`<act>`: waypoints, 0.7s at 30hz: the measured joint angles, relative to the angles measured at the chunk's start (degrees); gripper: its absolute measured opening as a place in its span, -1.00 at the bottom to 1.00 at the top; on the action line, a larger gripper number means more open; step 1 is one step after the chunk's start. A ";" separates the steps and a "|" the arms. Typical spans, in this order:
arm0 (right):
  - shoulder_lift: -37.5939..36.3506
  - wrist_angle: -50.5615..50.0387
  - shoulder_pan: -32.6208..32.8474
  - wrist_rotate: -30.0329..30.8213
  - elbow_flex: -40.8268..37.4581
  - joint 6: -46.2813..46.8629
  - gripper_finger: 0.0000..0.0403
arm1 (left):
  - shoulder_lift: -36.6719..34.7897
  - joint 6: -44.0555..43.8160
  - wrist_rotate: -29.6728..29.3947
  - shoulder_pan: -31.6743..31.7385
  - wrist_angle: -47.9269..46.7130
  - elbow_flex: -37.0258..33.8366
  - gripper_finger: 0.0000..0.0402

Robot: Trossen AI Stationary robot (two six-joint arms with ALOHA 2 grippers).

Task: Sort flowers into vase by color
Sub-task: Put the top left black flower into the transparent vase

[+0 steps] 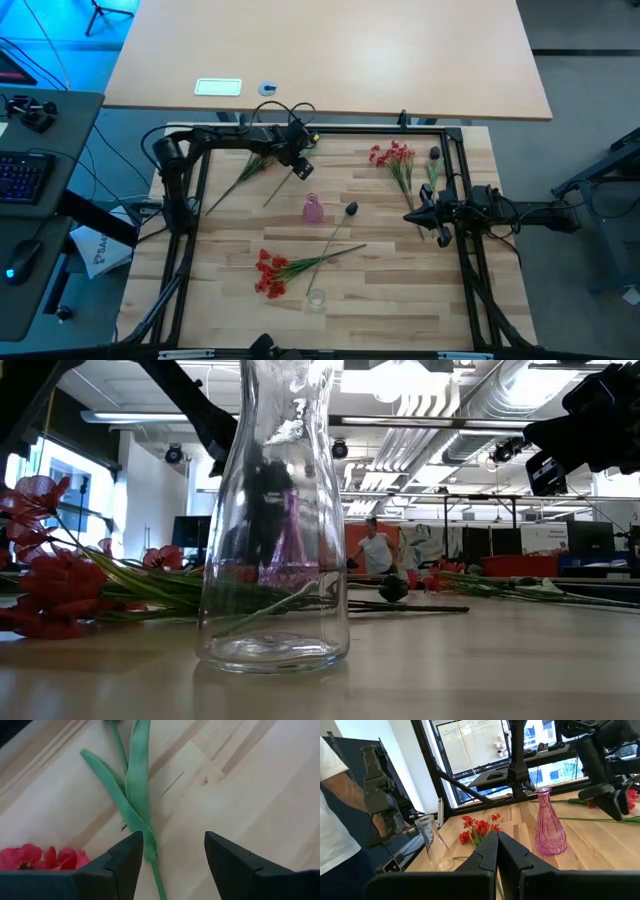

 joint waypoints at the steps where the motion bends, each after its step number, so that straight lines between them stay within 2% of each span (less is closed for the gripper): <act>1: 0.00 0.00 0.00 0.01 0.00 0.00 -1.00 | 0.71 0.03 -0.23 0.00 -1.52 0.77 -0.02; 5: 0.00 0.00 -0.01 -0.01 0.02 0.00 -1.00 | 2.24 -0.05 -2.68 0.00 -4.54 2.03 -0.04; 11: 0.00 0.00 0.01 0.01 0.02 0.00 -1.00 | 2.27 -2.85 -2.31 0.13 -4.64 2.05 -0.16; 13: 0.00 0.00 0.00 0.01 0.01 0.00 -1.00 | 2.27 -2.66 -0.91 0.33 -5.56 2.05 -0.31; 17: 0.00 0.00 0.01 0.01 0.01 0.00 -1.00 | 2.27 -0.76 -1.12 0.33 -7.73 2.03 -0.84; 18: 0.00 0.01 -0.01 0.00 0.01 0.00 -1.00 | 2.27 -1.06 -1.06 0.33 -7.62 2.03 -0.91; 21: 0.00 0.00 0.01 0.01 0.00 0.00 -1.00 | 2.27 -1.45 -1.14 0.33 -7.05 2.03 -0.94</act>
